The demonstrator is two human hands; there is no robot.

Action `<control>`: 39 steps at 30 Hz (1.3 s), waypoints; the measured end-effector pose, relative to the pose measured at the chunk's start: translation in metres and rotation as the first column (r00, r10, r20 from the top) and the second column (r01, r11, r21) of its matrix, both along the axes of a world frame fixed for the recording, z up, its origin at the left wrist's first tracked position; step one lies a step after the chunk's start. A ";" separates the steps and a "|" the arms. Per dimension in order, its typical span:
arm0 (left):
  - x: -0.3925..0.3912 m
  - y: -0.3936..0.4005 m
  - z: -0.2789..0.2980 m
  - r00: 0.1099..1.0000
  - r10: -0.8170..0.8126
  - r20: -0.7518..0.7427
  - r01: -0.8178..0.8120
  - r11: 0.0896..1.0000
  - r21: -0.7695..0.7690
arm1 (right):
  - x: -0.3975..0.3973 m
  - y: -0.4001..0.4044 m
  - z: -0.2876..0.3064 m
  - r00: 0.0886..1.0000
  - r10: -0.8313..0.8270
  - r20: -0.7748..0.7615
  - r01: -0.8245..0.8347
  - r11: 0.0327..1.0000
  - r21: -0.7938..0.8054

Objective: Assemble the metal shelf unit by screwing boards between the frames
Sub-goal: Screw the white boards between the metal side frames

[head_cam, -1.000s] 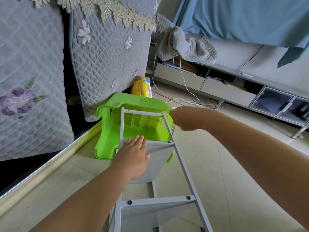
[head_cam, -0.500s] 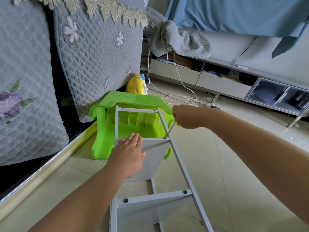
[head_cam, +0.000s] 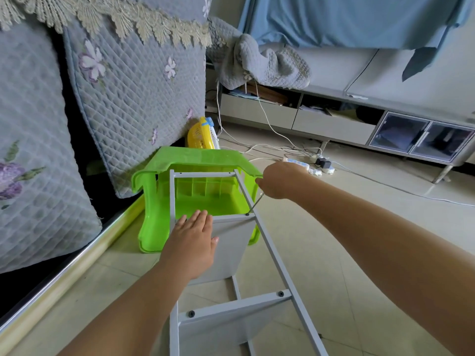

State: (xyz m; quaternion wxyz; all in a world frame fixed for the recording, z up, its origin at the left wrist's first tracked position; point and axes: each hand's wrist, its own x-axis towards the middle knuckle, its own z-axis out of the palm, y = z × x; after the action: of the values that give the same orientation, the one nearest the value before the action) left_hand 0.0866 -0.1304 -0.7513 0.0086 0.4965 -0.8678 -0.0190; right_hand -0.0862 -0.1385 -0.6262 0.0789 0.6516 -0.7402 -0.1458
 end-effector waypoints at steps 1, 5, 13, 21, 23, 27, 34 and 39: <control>0.000 0.000 0.000 1.000 0.002 -0.002 -0.002 1.000 0.000 | 0.001 0.002 0.001 0.999 0.034 0.033 -0.035 0.999 0.024; 0.000 -0.002 0.001 1.000 -0.003 -0.013 0.003 1.000 0.016 | 0.005 0.007 0.010 0.982 0.157 0.103 -0.165 0.983 0.076; 0.000 -0.002 -0.002 0.999 -0.015 -0.037 0.016 0.999 0.028 | 0.028 -0.014 0.018 0.996 0.075 0.050 -0.079 0.993 0.084; 0.002 0.001 0.003 0.996 -0.039 -0.074 0.047 0.992 0.113 | 0.046 -0.006 0.014 0.888 -0.303 0.345 0.297 0.952 0.072; 0.003 0.000 0.006 0.997 -0.044 -0.066 0.053 0.991 0.125 | 0.034 0.007 0.015 0.803 -0.354 0.480 0.389 0.921 0.027; 0.005 -0.004 0.009 0.998 -0.051 -0.042 0.056 0.990 0.131 | 0.006 0.057 0.021 0.672 -0.365 0.644 0.542 0.835 -0.092; 0.005 -0.013 0.017 0.997 -0.075 0.009 0.074 0.995 0.061 | -0.047 0.178 -0.022 0.330 -0.380 0.864 0.773 0.634 -0.017; -0.030 0.039 0.035 0.953 -0.301 -0.017 0.302 0.952 0.041 | -0.065 0.224 -0.083 0.283 -0.427 0.859 0.793 0.608 0.041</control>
State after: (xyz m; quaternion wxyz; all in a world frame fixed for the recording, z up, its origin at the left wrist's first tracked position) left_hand 0.0570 -0.0915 -0.7167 -0.0006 0.3582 -0.9327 -0.0417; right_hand -0.1512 0.0858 -0.7088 -0.1980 0.2635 -0.8951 0.3002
